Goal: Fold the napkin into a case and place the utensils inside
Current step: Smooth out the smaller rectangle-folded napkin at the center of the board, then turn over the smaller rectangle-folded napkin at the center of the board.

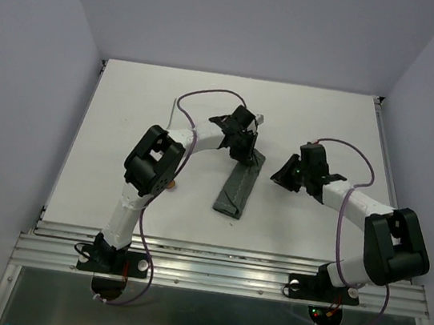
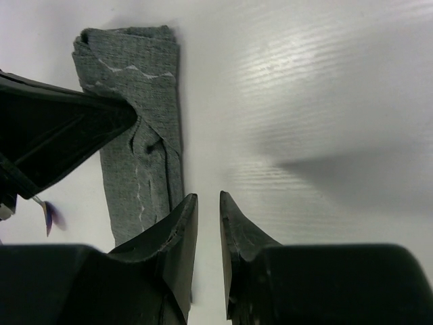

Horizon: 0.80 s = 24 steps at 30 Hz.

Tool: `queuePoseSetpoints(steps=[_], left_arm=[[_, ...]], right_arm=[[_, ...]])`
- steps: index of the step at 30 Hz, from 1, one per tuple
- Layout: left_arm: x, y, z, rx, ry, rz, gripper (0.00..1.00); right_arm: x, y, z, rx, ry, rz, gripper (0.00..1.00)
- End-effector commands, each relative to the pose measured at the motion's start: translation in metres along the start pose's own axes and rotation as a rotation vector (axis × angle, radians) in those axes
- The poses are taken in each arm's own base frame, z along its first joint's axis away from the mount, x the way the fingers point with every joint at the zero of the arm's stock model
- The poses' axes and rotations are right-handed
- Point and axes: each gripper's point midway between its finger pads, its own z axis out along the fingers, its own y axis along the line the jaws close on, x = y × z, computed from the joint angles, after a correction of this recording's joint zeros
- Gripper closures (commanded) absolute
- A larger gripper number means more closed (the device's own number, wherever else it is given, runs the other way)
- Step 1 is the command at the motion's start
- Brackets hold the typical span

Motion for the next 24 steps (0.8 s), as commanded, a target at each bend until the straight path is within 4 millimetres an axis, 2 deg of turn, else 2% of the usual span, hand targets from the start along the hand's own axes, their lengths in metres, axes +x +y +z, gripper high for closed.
queuePoseSetpoints(steps=[1, 4, 5, 8, 9, 10, 11, 12, 14, 16, 17, 18, 19, 21, 24], left_arm=[[-0.034, -0.024, -0.033, 0.021, -0.094, 0.06, 1.0], [-0.041, -0.034, -0.057, 0.004, -0.13, 0.09, 1.0], [-0.046, -0.043, -0.071, -0.005, -0.162, 0.109, 1.0], [-0.042, -0.047, -0.091, -0.059, -0.183, 0.13, 1.0], [-0.036, -0.053, -0.093, -0.065, -0.179, 0.145, 0.97], [-0.028, -0.051, -0.094, -0.087, -0.165, 0.142, 0.94], [-0.028, -0.049, -0.098, -0.127, -0.183, 0.143, 0.88], [-0.016, -0.052, -0.097, -0.154, -0.16, 0.15, 0.84], [-0.011, -0.044, -0.096, -0.246, -0.172, 0.129, 0.73], [0.002, -0.049, -0.091, -0.271, -0.154, 0.136, 0.64], [0.005, -0.048, -0.09, -0.294, -0.16, 0.138, 0.57], [0.014, -0.056, -0.086, -0.296, -0.156, 0.148, 0.46], [0.013, -0.053, -0.085, -0.313, -0.16, 0.145, 0.42], [0.021, -0.055, -0.076, -0.363, -0.162, 0.161, 0.36], [0.032, -0.053, -0.064, -0.436, -0.164, 0.189, 0.36]], right_arm=[[-0.009, -0.007, -0.014, 0.01, -0.044, 0.003, 0.75], [-0.015, -0.015, -0.022, 0.029, -0.074, 0.019, 0.74], [-0.015, -0.015, -0.024, 0.028, -0.078, 0.017, 0.74], [-0.021, -0.022, -0.032, 0.044, -0.103, 0.028, 0.71], [-0.024, -0.025, -0.034, 0.05, -0.112, 0.033, 0.68], [-0.024, -0.024, -0.037, 0.046, -0.116, 0.029, 0.66], [-0.025, -0.028, -0.039, 0.054, -0.12, 0.028, 0.61], [-0.026, -0.031, -0.04, 0.063, -0.122, 0.033, 0.58], [-0.026, -0.036, -0.042, 0.072, -0.126, 0.032, 0.51], [-0.026, -0.041, -0.043, 0.082, -0.124, 0.036, 0.39], [-0.028, -0.044, -0.044, 0.086, -0.127, 0.042, 0.35], [-0.027, -0.048, -0.044, 0.094, -0.124, 0.043, 0.29], [-0.026, -0.047, -0.045, 0.091, -0.12, 0.041, 0.27], [-0.025, -0.048, -0.046, 0.095, -0.116, 0.034, 0.22], [-0.026, -0.051, -0.048, 0.1, -0.12, 0.034, 0.17]])
